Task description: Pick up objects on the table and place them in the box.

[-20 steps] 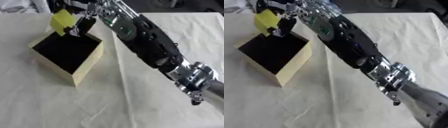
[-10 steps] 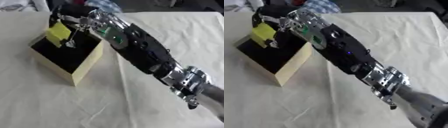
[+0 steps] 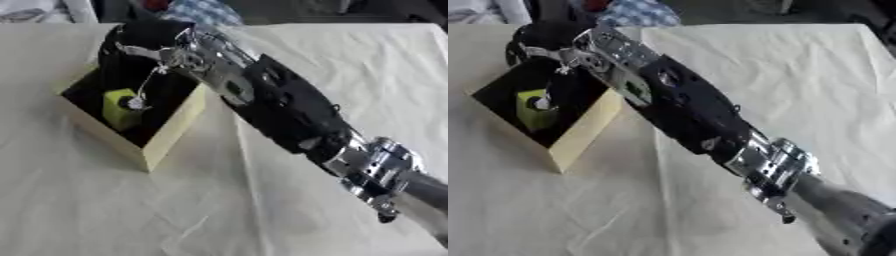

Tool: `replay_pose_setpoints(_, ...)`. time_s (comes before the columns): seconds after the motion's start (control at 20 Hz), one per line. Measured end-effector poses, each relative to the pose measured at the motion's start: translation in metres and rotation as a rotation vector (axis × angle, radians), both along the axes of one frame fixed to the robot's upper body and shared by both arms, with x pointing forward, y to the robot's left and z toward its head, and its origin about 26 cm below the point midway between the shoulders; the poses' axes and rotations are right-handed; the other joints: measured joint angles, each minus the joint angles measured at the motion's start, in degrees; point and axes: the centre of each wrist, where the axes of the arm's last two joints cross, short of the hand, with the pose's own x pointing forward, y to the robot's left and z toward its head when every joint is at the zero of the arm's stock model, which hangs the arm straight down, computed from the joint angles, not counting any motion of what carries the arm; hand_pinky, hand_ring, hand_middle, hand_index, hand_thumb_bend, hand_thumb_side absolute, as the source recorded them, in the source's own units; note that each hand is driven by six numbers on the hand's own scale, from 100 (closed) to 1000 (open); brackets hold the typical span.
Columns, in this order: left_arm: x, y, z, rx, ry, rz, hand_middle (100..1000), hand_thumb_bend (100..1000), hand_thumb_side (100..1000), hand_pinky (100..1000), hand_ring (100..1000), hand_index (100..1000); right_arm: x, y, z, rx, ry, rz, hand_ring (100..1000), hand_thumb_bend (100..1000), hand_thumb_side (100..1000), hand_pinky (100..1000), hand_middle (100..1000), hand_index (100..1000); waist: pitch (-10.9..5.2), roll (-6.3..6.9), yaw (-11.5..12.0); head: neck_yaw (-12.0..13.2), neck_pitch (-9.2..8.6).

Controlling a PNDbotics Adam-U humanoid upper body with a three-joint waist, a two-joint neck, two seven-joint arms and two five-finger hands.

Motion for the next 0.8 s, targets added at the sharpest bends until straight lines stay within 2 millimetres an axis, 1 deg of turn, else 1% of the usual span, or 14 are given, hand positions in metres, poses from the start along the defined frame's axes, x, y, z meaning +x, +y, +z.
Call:
replay_pose_setpoints(0.05, 0.0, 0.0, 0.0, 0.001, 0.001, 0.0, 836, 100, 708, 707, 782, 696, -0.001, 0.0, 0.001, 0.001, -0.005, 0.0, 798, 352, 378, 735, 736, 835, 0.0, 0.03, -0.01, 0.0, 0.0)
replay_pose_setpoints(0.2, 0.0, 0.001, -0.001, 0.001, 0.005, 0.001, 834, 100, 706, 709, 780, 696, -0.003, 0.0, 0.005, 0.01, -0.02, 0.006, 784, 323, 358, 728, 713, 817, -0.01, 0.09, -0.24, 0.0, 0.0)
replay_pose_setpoints(0.3, 0.0, 0.001, -0.002, 0.0, 0.006, 0.002, 835, 100, 708, 709, 780, 696, -0.007, -0.003, 0.008, 0.029, -0.041, 0.011, 764, 260, 355, 713, 679, 802, -0.04, 0.09, -0.53, 0.02, 0.02)
replay_pose_setpoints(0.35, -0.001, 0.001, -0.003, 0.0, 0.008, 0.003, 835, 100, 708, 709, 780, 696, -0.01, -0.005, 0.012, 0.05, -0.056, 0.016, 758, 243, 350, 707, 670, 800, -0.1, 0.1, -0.79, 0.15, 0.03)
replay_pose_setpoints(0.45, -0.001, 0.002, -0.005, -0.002, 0.017, 0.007, 836, 100, 708, 709, 780, 695, -0.019, -0.012, 0.023, 0.105, -0.094, 0.02, 744, 162, 388, 697, 650, 800, -0.45, 0.13, -1.31, 0.8, 0.1)
replay_pose_setpoints(0.5, -0.001, 0.002, -0.005, -0.002, 0.019, 0.009, 836, 100, 708, 709, 780, 695, -0.024, -0.017, 0.03, 0.137, -0.116, 0.022, 743, 155, 392, 696, 648, 801, -0.68, 0.18, -1.55, 1.34, 0.13)
replay_pose_setpoints(0.55, -0.001, 0.003, -0.006, -0.002, 0.023, 0.012, 837, 100, 709, 709, 781, 695, -0.03, -0.022, 0.036, 0.172, -0.136, 0.023, 736, 100, 452, 686, 639, 803, -0.84, 0.27, -1.84, 1.98, 0.18)
replay_pose_setpoints(0.6, -0.002, 0.003, -0.007, -0.002, 0.029, 0.016, 837, 100, 709, 709, 781, 695, -0.038, -0.029, 0.042, 0.211, -0.155, 0.023, 736, 100, 452, 686, 639, 803, -1.0, 0.35, -2.2, 2.69, 0.3)
replay_pose_setpoints(0.65, -0.002, 0.004, -0.008, -0.002, 0.033, 0.021, 838, 100, 710, 709, 781, 694, -0.045, -0.036, 0.047, 0.251, -0.17, 0.021, 731, 100, 485, 678, 633, 801, -1.15, 0.44, -2.53, 3.41, 0.45)
replay_pose_setpoints(0.8, -0.003, 0.007, -0.012, 0.001, 0.05, 0.038, 840, 100, 712, 709, 782, 693, -0.072, -0.057, 0.062, 0.374, -0.218, 0.028, 723, 100, 505, 665, 624, 796, -1.51, 0.72, -3.43, 5.54, 0.6)
